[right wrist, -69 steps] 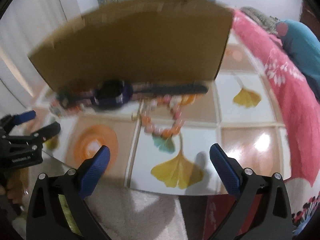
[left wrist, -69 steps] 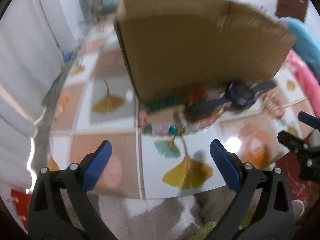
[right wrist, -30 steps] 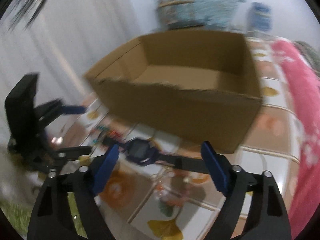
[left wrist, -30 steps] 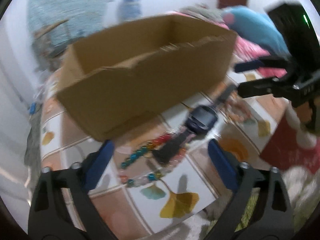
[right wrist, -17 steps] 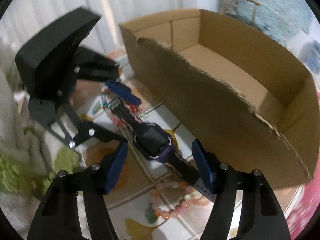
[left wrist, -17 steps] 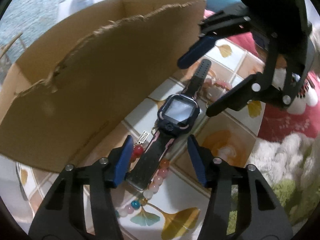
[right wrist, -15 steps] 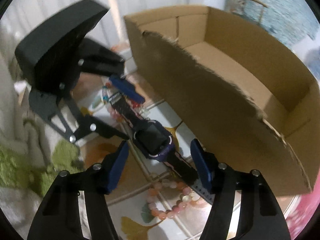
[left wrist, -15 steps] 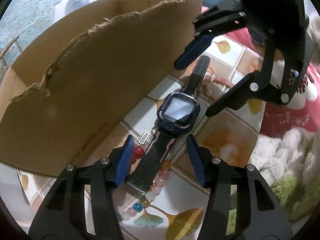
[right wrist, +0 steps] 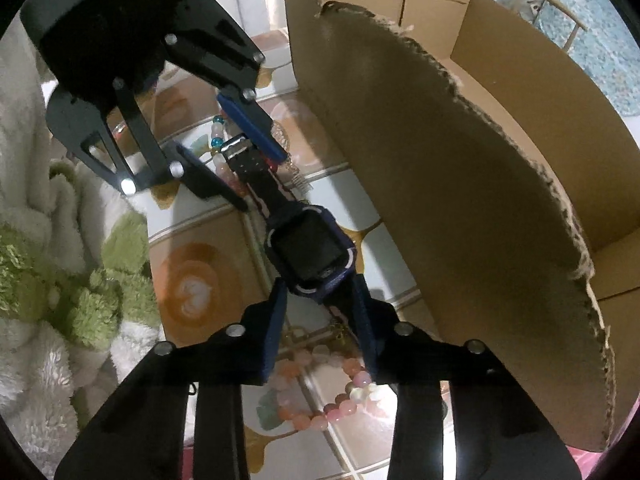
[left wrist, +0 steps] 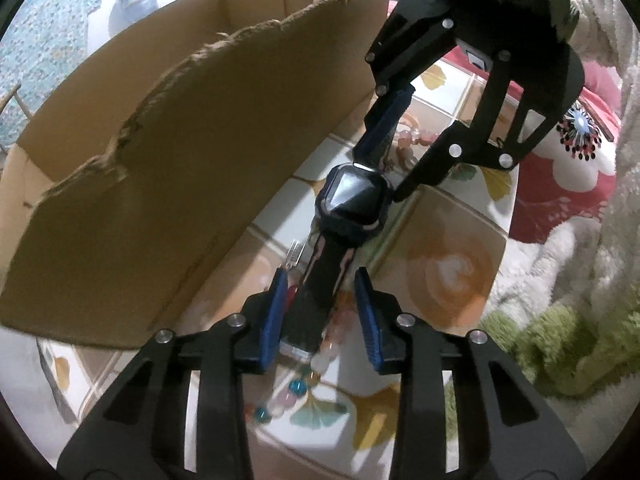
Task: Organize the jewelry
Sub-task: 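Grasp the watch strap with the right tool while the left tool grips the strap too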
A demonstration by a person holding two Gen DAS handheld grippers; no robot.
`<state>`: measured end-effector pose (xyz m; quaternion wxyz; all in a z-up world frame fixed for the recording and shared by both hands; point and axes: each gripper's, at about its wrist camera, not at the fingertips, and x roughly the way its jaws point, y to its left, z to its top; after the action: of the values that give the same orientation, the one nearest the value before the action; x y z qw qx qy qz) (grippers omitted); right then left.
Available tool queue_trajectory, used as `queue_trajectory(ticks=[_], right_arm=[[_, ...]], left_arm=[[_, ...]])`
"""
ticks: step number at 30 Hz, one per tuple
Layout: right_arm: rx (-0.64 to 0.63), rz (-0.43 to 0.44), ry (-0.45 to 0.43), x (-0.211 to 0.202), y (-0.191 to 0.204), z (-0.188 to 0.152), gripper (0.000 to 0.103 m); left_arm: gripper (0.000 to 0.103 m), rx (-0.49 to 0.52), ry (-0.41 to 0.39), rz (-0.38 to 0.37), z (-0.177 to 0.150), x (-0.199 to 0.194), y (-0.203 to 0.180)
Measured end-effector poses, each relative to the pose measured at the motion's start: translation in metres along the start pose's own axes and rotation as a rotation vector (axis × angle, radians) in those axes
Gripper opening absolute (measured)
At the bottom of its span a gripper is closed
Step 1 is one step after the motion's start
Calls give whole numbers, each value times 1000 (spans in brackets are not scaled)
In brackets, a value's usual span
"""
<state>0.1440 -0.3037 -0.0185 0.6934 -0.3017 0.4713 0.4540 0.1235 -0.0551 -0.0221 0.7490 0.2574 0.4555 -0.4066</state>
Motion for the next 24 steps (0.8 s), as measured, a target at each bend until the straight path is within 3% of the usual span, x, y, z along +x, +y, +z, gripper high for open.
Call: queue_trajectory(ticks=[6, 12, 18, 24], right_arm=[[-1, -20, 10, -4, 0, -4, 32], [-10, -55, 15, -3, 19, -1, 32], [1, -74, 14, 5, 40, 11, 32], [5, -83, 1, 1, 33, 12, 32]], left_arm=[[33, -54, 24, 19, -10, -10, 5], [31, -32, 42, 46, -19, -11, 8], [31, -8, 34, 50, -13, -9, 6], [31, 39, -5, 5, 7, 0, -8]])
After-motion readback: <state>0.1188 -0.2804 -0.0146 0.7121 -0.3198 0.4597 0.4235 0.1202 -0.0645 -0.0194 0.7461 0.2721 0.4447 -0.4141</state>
